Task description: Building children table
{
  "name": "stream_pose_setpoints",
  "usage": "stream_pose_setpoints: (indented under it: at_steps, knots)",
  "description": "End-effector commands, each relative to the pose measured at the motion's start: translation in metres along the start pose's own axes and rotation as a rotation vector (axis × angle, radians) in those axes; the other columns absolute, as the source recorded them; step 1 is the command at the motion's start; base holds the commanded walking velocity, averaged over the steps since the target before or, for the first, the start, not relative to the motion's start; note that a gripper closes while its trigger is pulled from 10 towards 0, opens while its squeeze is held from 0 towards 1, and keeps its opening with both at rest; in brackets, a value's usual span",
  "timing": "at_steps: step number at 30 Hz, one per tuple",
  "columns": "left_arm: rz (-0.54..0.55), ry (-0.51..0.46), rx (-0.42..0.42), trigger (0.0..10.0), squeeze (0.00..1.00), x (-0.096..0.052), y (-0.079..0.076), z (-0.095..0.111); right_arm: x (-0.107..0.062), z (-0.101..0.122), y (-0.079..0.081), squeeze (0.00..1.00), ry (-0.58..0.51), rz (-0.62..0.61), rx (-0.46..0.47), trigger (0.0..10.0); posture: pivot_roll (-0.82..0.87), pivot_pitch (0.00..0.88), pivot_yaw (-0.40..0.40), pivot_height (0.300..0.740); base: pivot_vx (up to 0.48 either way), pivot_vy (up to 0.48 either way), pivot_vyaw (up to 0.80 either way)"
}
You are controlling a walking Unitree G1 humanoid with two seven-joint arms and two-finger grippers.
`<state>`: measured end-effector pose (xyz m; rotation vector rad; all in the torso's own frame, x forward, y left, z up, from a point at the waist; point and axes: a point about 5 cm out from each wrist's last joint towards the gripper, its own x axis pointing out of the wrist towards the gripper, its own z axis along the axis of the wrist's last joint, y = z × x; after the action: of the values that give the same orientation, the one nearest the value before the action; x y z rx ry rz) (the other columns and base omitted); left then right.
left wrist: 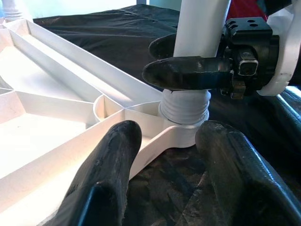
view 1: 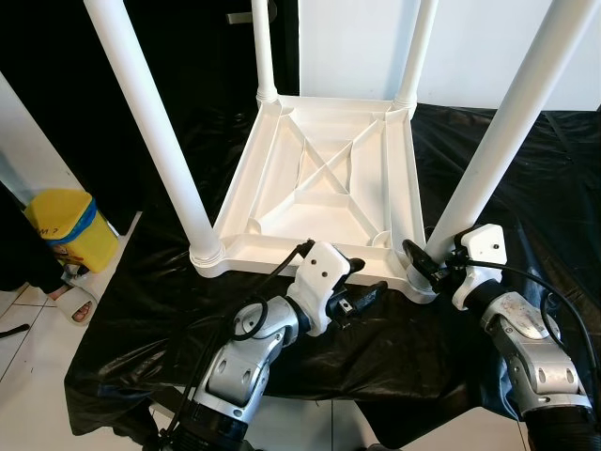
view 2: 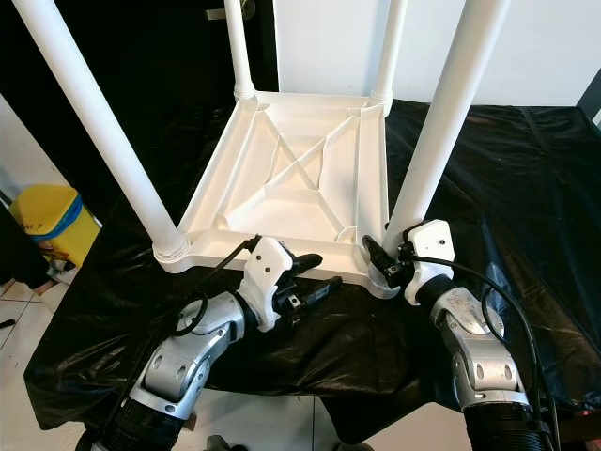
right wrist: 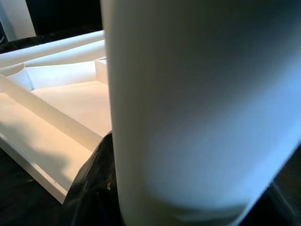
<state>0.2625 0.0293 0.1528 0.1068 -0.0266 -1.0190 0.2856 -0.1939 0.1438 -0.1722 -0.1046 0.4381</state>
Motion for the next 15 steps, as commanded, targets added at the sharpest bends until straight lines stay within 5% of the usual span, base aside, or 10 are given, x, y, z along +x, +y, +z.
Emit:
stream_pose_setpoints:
  at_steps: [1, 13, 15]
  knots:
    - [0.082, 0.01, 0.008, 10.0, 0.0, -0.0032, 0.0042, -0.0009, -0.0025, -0.0142, 0.0076, 0.0, 0.064, 0.03, 0.018, 10.0, -0.1, 0.079, 0.012, 0.74, 0.0, 0.0, 0.0]
    - [0.089, 0.013, 0.007, 10.0, 0.0, -0.0039, 0.0051, -0.0008, -0.0009, -0.0203, 0.0049, 0.0, 0.071, -0.132, 0.076, 10.0, -0.1, 0.085, 0.009, 0.74, 0.0, 0.0, 0.0]
    - [0.091, 0.011, 0.005, 10.0, 0.0, -0.0034, 0.0045, -0.0008, -0.0004, -0.0212, 0.0048, 0.0, 0.07, -0.234, 0.114, 10.0, -0.1, 0.085, -0.005, 0.74, 0.0, 0.0, 0.0]
